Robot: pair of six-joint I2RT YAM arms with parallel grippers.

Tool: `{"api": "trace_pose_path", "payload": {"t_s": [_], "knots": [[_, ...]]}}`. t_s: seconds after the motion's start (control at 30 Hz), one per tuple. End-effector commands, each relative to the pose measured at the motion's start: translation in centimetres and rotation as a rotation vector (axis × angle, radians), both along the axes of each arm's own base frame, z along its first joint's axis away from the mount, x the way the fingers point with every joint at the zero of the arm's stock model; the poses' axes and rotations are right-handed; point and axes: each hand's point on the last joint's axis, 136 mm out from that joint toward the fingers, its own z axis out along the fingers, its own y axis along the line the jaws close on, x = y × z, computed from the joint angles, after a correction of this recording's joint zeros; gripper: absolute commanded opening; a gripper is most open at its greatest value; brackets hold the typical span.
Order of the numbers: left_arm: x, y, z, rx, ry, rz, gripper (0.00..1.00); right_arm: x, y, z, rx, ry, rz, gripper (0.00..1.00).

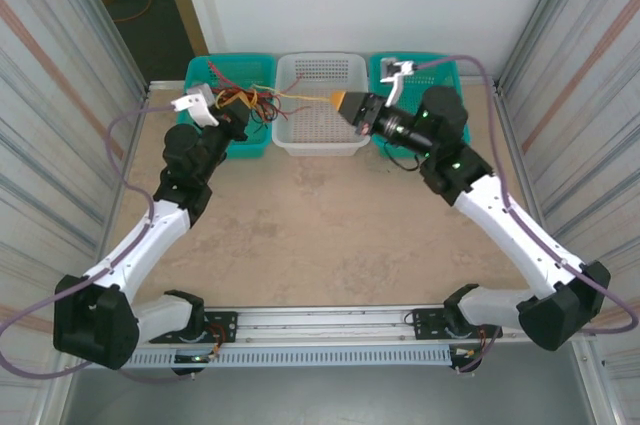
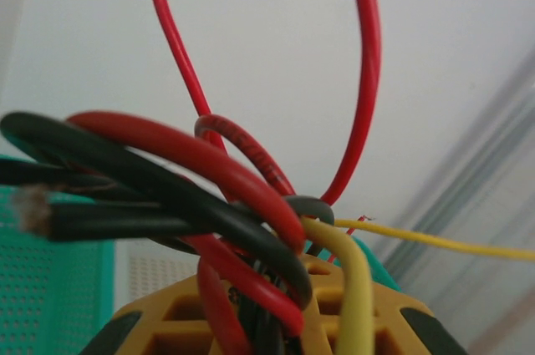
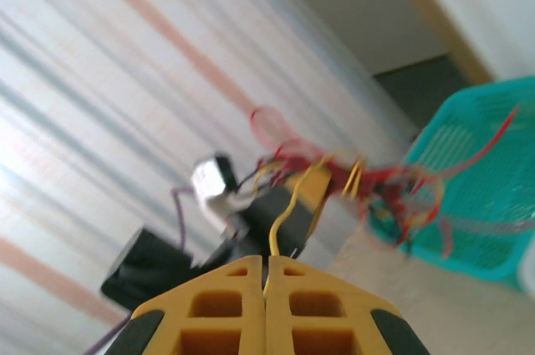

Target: Untangle the cables

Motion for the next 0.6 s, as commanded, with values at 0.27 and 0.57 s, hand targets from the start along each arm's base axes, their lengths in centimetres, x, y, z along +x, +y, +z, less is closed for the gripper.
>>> {"api": "trace_pose_path", "payload": {"t_s": [0.27,0.57], "knots": [[-11.2,-8.5,0.8,-0.047,0.040,-0.727,0.00,4.7,-4.5,4.2,-0.087,-0.033,-0.073,0.00],[-16.0,-11.3,5.6,-0.108,-0.006,-0.956,0.00,9.9,-3.1,3.6,-0.104,0.035,-0.005,0.00]]}}
